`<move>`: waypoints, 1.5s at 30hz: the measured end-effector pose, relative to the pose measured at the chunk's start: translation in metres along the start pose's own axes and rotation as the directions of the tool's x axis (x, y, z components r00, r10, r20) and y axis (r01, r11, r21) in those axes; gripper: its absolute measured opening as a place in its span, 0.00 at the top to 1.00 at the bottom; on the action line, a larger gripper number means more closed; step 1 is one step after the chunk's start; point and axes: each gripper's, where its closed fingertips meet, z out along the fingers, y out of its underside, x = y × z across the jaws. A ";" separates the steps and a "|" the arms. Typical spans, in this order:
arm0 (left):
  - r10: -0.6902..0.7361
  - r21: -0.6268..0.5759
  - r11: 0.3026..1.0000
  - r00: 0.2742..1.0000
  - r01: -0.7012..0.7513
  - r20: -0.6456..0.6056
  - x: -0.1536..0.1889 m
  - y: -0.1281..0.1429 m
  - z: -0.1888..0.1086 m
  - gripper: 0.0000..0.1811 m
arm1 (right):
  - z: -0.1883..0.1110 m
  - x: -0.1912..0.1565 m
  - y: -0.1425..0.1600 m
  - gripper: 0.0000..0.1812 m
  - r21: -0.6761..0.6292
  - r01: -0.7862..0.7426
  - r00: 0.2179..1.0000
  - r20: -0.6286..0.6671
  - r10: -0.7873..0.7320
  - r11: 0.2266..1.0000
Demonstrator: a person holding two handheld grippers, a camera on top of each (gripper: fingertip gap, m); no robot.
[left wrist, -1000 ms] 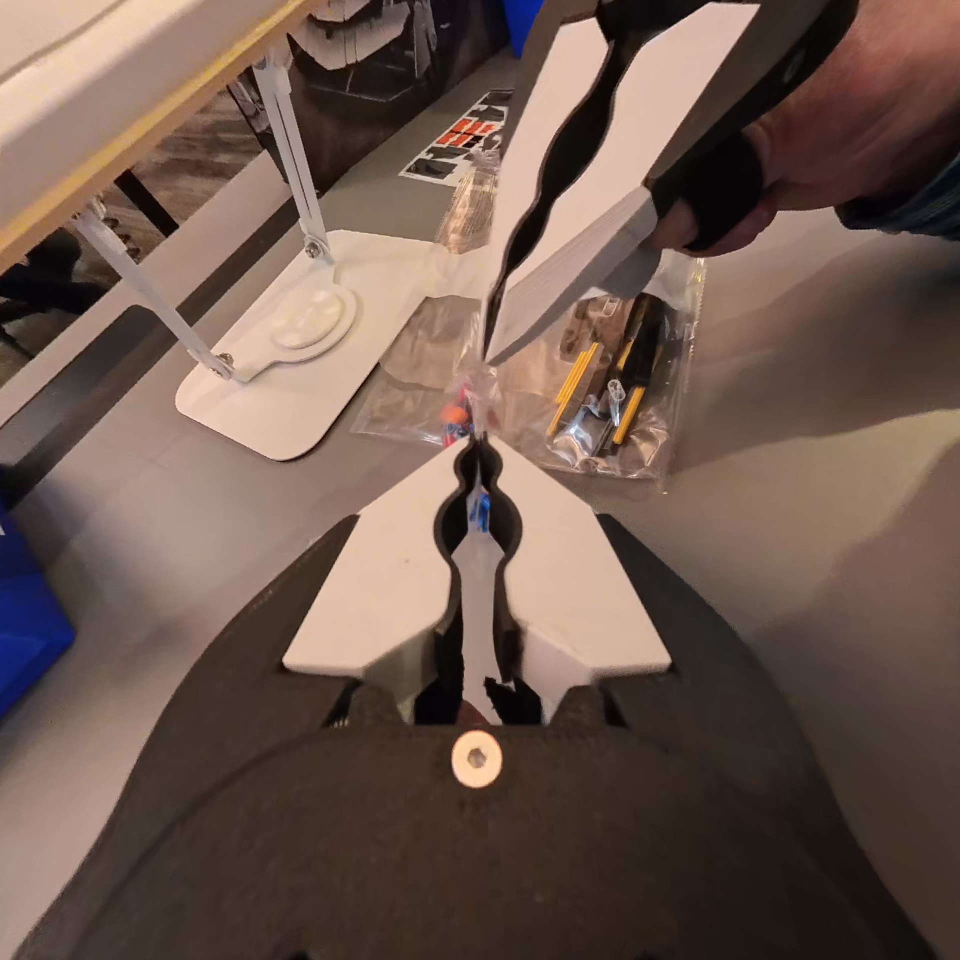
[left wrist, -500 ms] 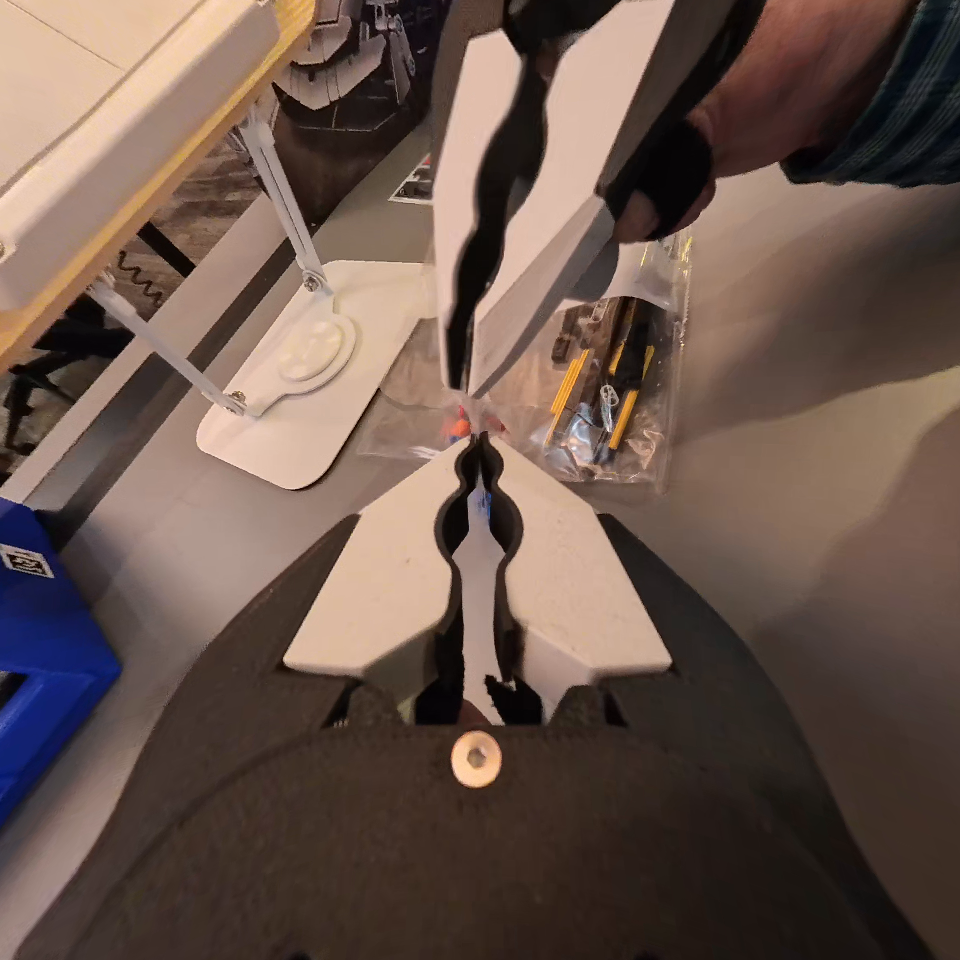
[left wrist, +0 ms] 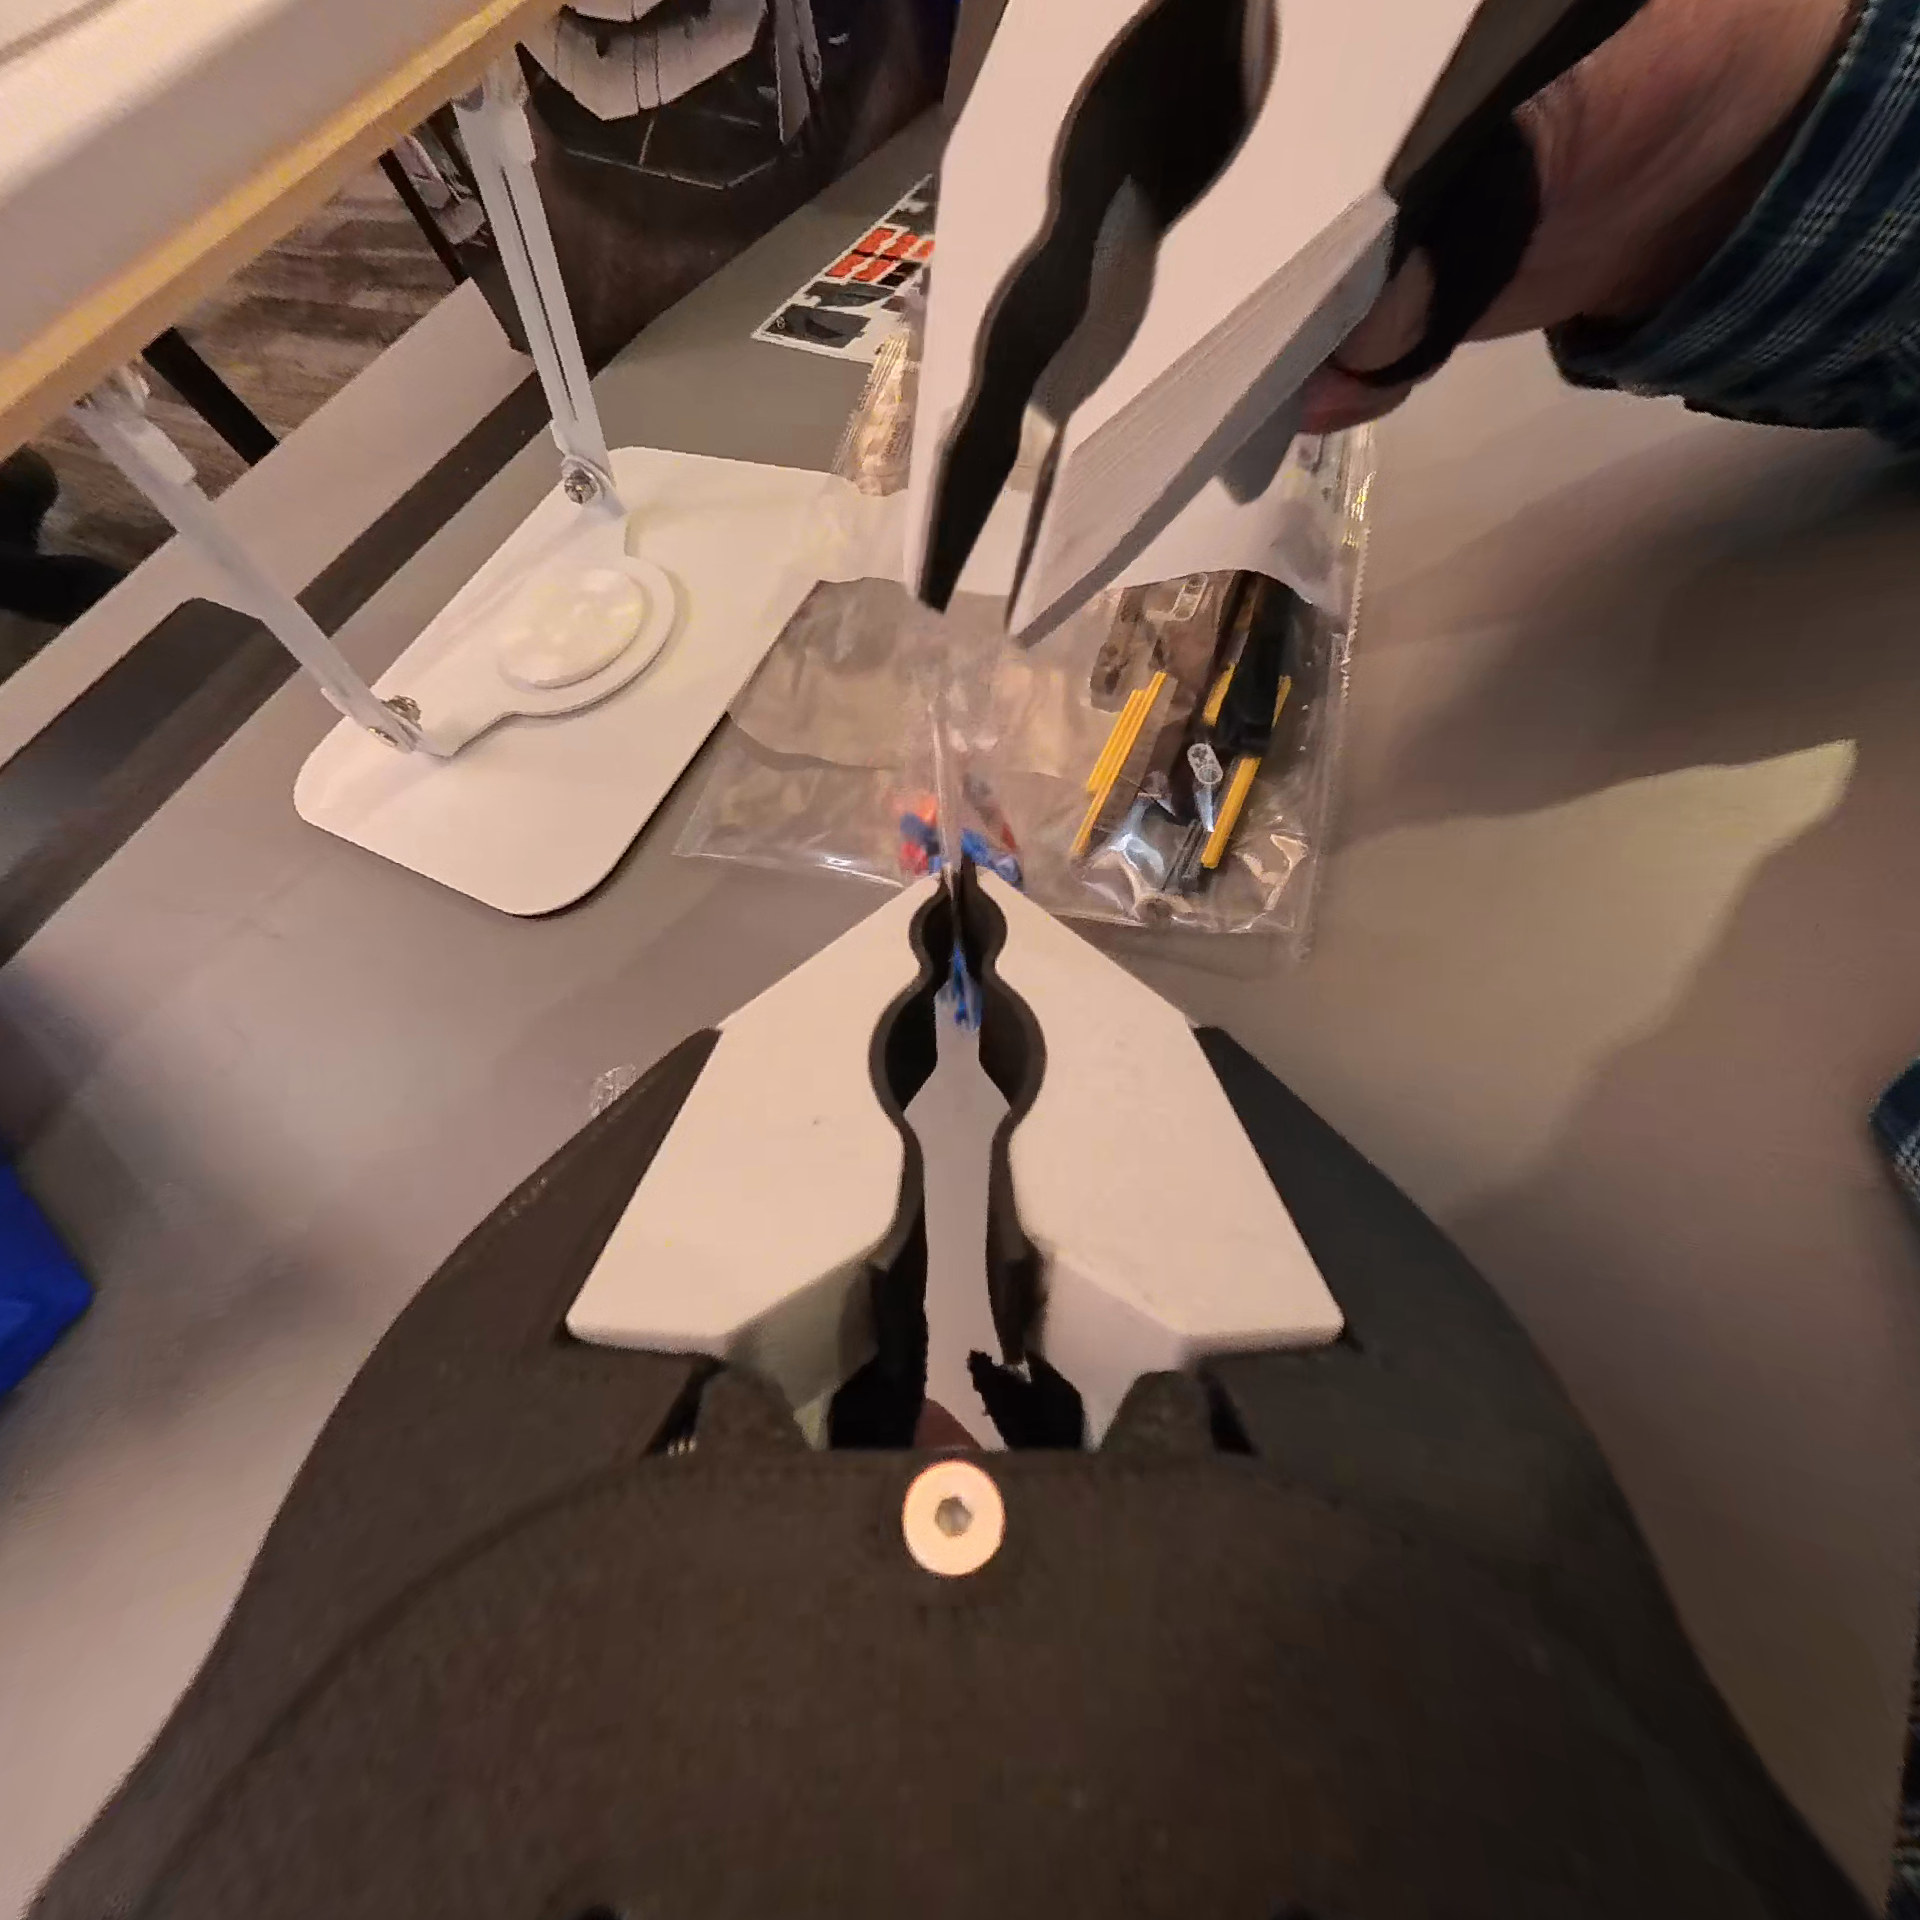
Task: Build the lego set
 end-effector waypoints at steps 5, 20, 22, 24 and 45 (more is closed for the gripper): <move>-0.011 0.005 1.000 1.000 0.011 -0.021 0.002 -0.002 0.000 1.00 | 0.000 -0.005 -0.003 0.89 0.001 0.125 0.991 -0.036 -0.125 0.992; -0.038 0.012 0.999 0.998 0.039 -0.044 0.004 -0.004 0.002 1.00 | -0.001 -0.009 0.002 0.92 0.004 0.185 0.980 -0.075 -0.184 0.983; -0.038 0.012 0.999 0.998 0.039 -0.044 0.004 -0.003 0.002 1.00 | 0.000 -0.009 0.003 0.91 0.001 0.178 0.981 -0.076 -0.178 0.984; -0.037 0.011 0.999 0.998 0.038 -0.044 0.004 -0.004 0.002 1.00 | 0.001 -0.008 0.005 0.91 -0.004 0.180 0.980 -0.080 -0.180 0.984; -0.017 0.009 1.000 0.999 0.018 -0.045 0.005 -0.005 0.003 1.00 | 0.003 -0.005 0.001 0.92 -0.006 0.200 0.974 -0.110 -0.200 0.980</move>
